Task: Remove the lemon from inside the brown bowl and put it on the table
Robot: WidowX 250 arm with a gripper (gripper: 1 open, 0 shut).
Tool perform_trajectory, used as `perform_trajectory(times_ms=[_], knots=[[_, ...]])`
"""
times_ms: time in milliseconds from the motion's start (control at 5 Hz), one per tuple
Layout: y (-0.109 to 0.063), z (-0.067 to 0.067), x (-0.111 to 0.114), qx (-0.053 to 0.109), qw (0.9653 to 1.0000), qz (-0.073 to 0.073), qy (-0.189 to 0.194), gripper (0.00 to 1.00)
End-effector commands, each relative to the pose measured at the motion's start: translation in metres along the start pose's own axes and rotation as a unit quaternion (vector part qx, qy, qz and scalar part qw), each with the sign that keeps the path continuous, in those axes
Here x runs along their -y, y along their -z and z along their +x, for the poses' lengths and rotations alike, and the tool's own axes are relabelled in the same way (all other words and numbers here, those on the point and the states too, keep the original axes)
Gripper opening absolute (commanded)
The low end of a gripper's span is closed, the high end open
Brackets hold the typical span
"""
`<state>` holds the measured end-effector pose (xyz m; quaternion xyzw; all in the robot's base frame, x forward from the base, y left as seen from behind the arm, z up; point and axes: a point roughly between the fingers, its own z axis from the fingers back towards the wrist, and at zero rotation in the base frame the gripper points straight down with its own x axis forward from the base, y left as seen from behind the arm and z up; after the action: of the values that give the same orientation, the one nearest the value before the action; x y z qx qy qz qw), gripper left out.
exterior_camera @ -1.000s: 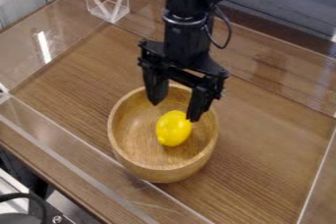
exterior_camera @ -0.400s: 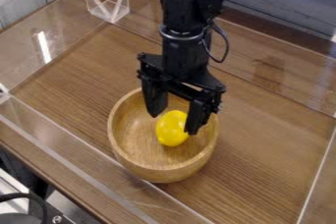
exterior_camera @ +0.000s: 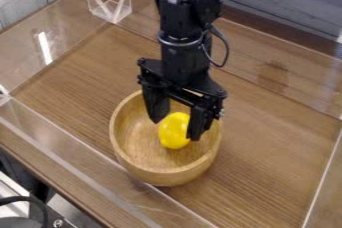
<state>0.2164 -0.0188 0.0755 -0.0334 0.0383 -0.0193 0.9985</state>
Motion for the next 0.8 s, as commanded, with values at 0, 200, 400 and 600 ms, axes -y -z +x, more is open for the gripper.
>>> perform_trajectory(times_ms=[0,200,400,600], knots=[[-0.0112,0.0025,-0.0013,0.032,0.9994,-0.008,0.008,1.00],[-0.0113,0.0015,-0.0018,0.039,0.9991,-0.015,0.012,1.00],[-0.0121,0.0004,-0.0023,0.043,0.9987,-0.021,0.016,1.00],[-0.0129,-0.0007,-0.0025,0.046,0.9984,-0.026,0.019,1.00]])
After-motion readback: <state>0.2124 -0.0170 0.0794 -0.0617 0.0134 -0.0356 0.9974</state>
